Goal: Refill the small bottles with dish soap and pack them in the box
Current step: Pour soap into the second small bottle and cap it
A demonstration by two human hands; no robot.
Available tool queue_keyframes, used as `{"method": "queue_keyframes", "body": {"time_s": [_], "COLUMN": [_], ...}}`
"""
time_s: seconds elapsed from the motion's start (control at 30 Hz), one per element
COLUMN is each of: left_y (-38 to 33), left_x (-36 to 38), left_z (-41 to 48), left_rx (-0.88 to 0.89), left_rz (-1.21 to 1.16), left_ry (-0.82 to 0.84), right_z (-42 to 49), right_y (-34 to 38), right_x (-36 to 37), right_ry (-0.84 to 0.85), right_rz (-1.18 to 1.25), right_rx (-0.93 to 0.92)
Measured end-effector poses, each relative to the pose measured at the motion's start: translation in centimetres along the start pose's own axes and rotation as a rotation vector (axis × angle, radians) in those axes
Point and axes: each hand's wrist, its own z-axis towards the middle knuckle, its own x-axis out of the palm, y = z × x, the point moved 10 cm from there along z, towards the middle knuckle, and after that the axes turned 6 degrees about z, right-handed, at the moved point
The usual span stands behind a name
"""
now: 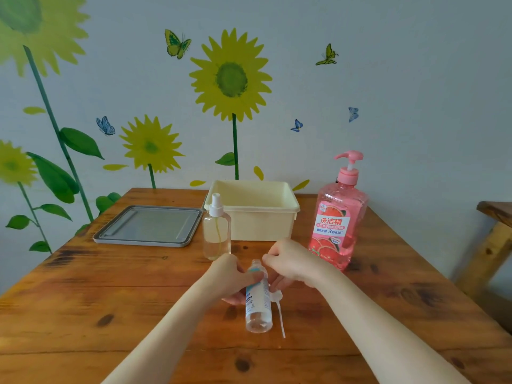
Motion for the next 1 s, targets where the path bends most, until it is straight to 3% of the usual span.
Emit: {"method": "queue_keyframes", "body": {"time_s": [0.17,0.33,0.47,0.7,0.9,1.0], "left_y": [-2.4,-5.8,-8.5,-12.3,-15.3,-17.4], "left_x": [-2.5,-2.8,-3.9,-6.6,-5.9,-5.3], "left_z": [-0.9,-2.2,-2.2,-1.6,-0.3,0.3], "left_rx": [0.173,0.278,0.342,0.489,0.560,0.606], "left_rz": [-0.331,-0.807,-0.935,-0.846,-0.619,-0.428], "left_ry": [-0.144,-0.088,-0.142,-0.316,-0.302,-0.308], "right_z": [-0.8,-1.7,-2.0,-2.5,-3.1,-2.7], "right_y": [2.2,3.7,4.4,6.3,9.9,10.9], "right_x": [-3.8,-6.7,-8.9,-12.9,-19.7,-23.8], "right_ry": [-0.161,-0.241,-0.296,-0.360,-0.487,-0.599], "right_rz": [0.102,0.160,0.169,0.162,0.272,0.241], "right_rx": [-0.128,-0.244,-0.312,-0.428,-0.610,-0.608]}}
